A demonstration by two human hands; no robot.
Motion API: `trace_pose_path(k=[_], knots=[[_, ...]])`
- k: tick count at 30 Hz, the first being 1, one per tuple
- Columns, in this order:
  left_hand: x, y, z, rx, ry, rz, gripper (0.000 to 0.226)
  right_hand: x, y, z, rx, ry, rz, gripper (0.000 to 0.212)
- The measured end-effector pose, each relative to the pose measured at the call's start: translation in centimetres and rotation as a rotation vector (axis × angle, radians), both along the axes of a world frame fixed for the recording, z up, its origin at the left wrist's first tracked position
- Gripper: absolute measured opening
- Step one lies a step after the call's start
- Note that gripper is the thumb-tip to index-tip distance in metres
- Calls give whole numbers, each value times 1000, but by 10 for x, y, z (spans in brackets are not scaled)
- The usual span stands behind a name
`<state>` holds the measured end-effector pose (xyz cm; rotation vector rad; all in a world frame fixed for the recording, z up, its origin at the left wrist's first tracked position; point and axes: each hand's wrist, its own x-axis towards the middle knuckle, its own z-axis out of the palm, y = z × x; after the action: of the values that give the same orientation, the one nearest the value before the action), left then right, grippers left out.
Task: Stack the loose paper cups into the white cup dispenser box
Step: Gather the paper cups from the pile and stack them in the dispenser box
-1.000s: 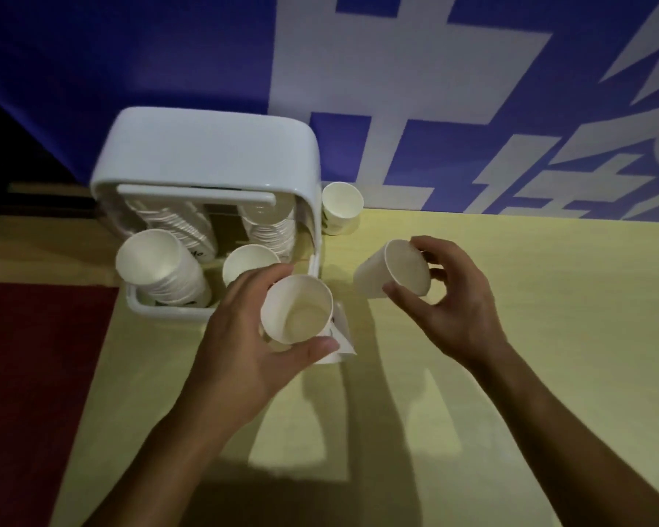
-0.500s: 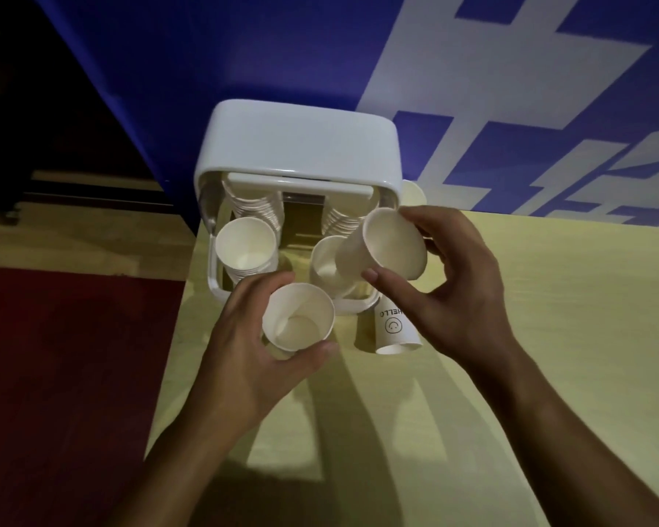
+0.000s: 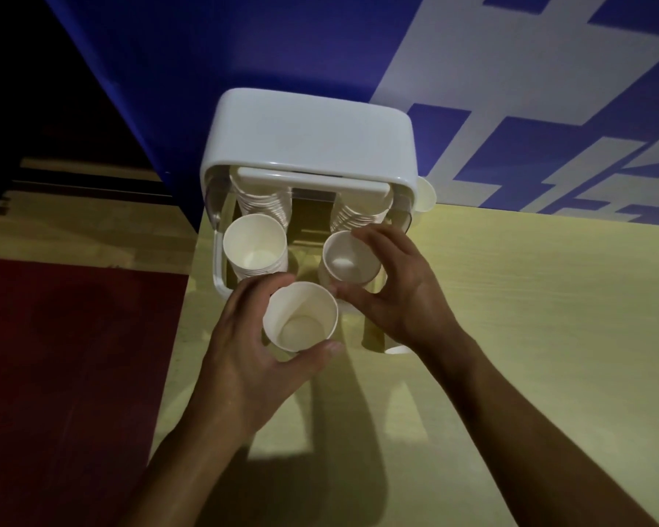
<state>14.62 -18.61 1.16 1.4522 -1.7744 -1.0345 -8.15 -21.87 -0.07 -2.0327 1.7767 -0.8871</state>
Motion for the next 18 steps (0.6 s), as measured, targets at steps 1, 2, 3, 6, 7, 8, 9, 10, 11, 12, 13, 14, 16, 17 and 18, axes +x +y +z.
trace_pose_path(k=[1,2,3,6,7,8,9,10,11,12,13,14,16,17,18], knots=[[0,-1,-1,-2,2,-2,81,0,0,-3,7,-2,-13,77],[0,-1,-1,-4,3,-2,81,1,1,-6,9,-6,-26,74],[0,-2,-1,-4,1,0,82,1,1,-9,6,-19,-38,71],[0,-4,-2,-6,7,10,83,2,0,-12,33,-87,-75,66],[-1,-4,-2,-11,11,10,84,3,0,-12,50,-97,-76,67],[-2,-4,-1,-16,15,13,84,4,1,-12,64,-104,-77,68],[-3,-3,0,-19,23,20,86,4,3,-9,73,-122,-85,68],[-4,-3,2,-18,37,30,87,5,7,-5,78,-160,-108,66],[-5,-3,5,-20,57,38,87,4,11,1,76,-218,-143,60],[-6,-3,9,-30,79,37,87,4,16,9,71,-289,-172,54],[-9,-4,13,-41,99,29,85,3,22,17,75,-369,-184,50],[-12,-5,18,-49,117,19,85,2,28,25,91,-445,-176,47],[-23,-10,27,-63,147,5,83,1,38,41,127,-537,-109,43],[-29,-14,32,-77,157,1,82,0,41,47,137,-553,-73,41],[-35,-19,36,-94,163,-3,82,-1,42,51,141,-567,-46,40]])
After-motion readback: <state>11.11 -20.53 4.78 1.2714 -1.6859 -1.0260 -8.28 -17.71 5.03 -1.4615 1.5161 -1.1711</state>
